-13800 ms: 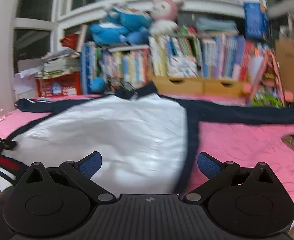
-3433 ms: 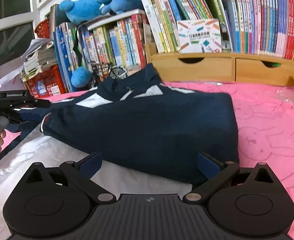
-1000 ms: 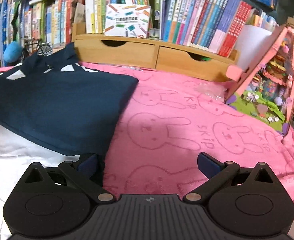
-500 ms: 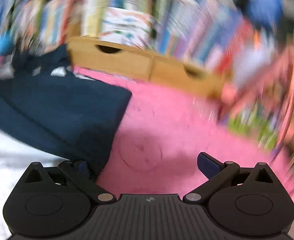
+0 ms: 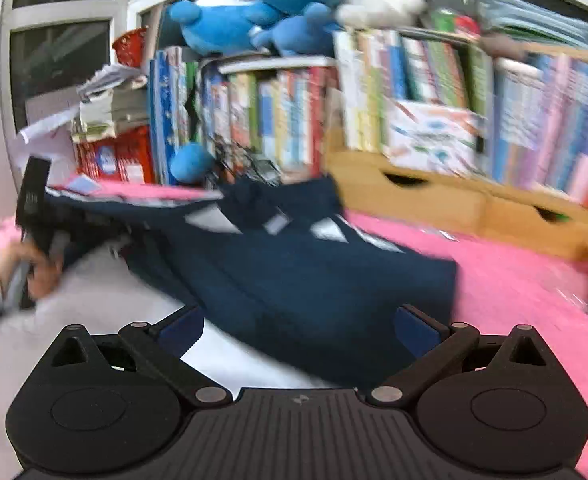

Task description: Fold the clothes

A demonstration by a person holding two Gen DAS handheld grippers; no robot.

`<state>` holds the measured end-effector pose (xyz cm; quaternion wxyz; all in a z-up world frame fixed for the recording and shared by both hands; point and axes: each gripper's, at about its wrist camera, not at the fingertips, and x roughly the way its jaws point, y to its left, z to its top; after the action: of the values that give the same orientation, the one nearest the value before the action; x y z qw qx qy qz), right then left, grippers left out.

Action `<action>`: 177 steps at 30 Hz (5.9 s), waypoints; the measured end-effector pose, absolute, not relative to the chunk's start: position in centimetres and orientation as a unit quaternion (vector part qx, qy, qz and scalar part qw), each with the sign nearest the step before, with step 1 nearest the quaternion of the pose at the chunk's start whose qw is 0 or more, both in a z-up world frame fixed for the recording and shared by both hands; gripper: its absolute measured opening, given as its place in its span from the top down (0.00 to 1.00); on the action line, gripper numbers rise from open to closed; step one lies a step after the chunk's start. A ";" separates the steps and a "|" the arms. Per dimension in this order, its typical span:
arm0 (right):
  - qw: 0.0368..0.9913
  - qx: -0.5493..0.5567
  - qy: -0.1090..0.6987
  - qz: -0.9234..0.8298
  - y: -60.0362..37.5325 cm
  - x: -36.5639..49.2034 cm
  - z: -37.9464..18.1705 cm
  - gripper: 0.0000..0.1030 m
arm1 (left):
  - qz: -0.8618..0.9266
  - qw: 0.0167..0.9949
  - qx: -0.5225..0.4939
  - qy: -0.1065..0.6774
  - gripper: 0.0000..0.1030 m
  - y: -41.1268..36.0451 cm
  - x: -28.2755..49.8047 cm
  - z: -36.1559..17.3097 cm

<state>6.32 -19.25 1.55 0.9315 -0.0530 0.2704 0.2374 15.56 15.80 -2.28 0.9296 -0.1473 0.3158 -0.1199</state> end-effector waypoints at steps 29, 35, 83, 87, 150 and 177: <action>0.942 0.029 0.331 0.039 -21.6 20.0 -1.7 0.02 | -0.116 0.934 -0.118 0.318 0.81 14.8 15.5 -2.1; 0.915 -0.056 0.346 0.201 -12.3 15.2 -1.0 0.02 | -0.114 0.935 -0.112 0.318 0.81 14.7 15.4 -2.1; 0.912 0.009 0.286 0.292 -9.7 -4.2 -1.3 0.00 | 0.184 0.900 -0.296 0.260 0.21 36.1 3.6 -0.1; 0.908 0.035 0.308 0.282 -8.9 -3.1 -2.9 0.00 | 0.213 0.897 -0.298 0.249 0.15 38.3 5.8 -0.4; 0.903 -0.076 0.300 0.299 6.1 5.0 4.3 0.00 | -0.043 0.945 -0.112 0.303 0.18 23.8 1.5 -0.6; 0.915 0.153 0.372 0.029 -10.4 10.2 -1.7 0.14 | -0.051 0.944 -0.131 0.300 0.11 24.7 1.1 -0.8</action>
<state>10.18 -10.42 -1.67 0.9150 0.1535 0.3721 0.0288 1.09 24.71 -0.76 0.9436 -0.1309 0.2997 -0.0508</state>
